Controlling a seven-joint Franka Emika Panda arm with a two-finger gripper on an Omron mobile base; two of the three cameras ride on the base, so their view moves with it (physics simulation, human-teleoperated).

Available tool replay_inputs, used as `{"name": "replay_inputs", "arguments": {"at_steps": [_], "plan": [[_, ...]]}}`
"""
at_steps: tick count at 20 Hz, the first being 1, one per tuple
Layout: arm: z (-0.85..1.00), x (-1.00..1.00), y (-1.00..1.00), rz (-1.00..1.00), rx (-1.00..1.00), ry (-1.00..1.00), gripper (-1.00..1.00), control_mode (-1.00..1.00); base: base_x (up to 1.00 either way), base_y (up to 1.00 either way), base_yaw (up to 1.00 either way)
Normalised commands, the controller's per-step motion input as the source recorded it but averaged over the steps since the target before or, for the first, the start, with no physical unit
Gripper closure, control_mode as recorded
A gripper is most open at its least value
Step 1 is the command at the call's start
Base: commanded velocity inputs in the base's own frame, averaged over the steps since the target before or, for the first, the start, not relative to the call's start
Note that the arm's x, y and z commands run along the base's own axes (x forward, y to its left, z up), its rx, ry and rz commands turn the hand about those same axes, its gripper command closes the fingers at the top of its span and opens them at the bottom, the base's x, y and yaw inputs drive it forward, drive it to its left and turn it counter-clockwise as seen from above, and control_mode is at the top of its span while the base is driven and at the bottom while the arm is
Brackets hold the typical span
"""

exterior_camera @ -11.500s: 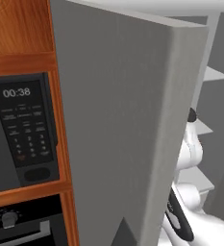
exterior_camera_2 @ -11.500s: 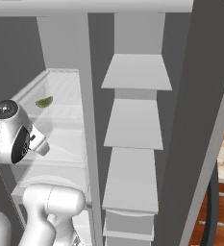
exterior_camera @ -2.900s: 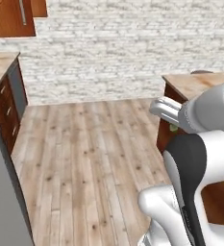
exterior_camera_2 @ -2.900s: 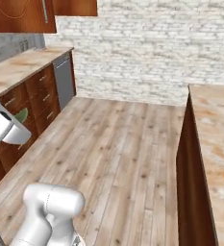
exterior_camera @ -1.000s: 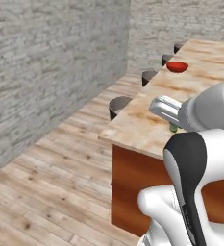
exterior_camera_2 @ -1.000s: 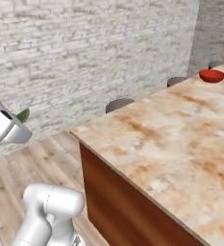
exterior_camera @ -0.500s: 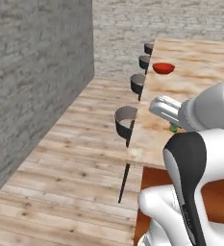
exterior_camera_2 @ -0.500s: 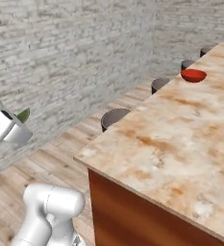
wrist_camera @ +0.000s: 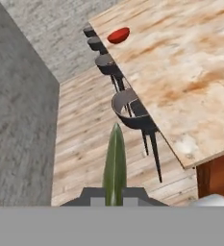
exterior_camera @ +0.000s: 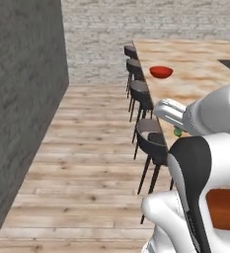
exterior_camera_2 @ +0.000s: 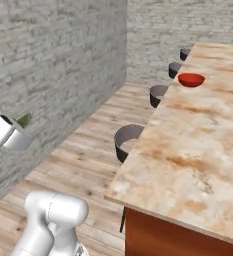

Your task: There is a bowl on the dining counter. Grab a lemon wedge from the fridge and place it in the bowl. Then get the liquor bottle and glass cup from the cabinet and place them next to the bowl.

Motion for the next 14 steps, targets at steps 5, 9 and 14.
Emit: {"name": "replay_inputs", "arguments": {"at_steps": [5,9,14], "plan": [[0.0,0.0,0.0,0.0,0.0,0.0,1.0,1.0,0.87,0.73,-0.41],[0.0,0.0,0.0,0.0,0.0,0.0,1.0,1.0,0.9,0.73,-0.41],[0.0,0.0,0.0,0.0,0.0,0.0,1.0,1.0,0.89,0.75,-0.4]]}}
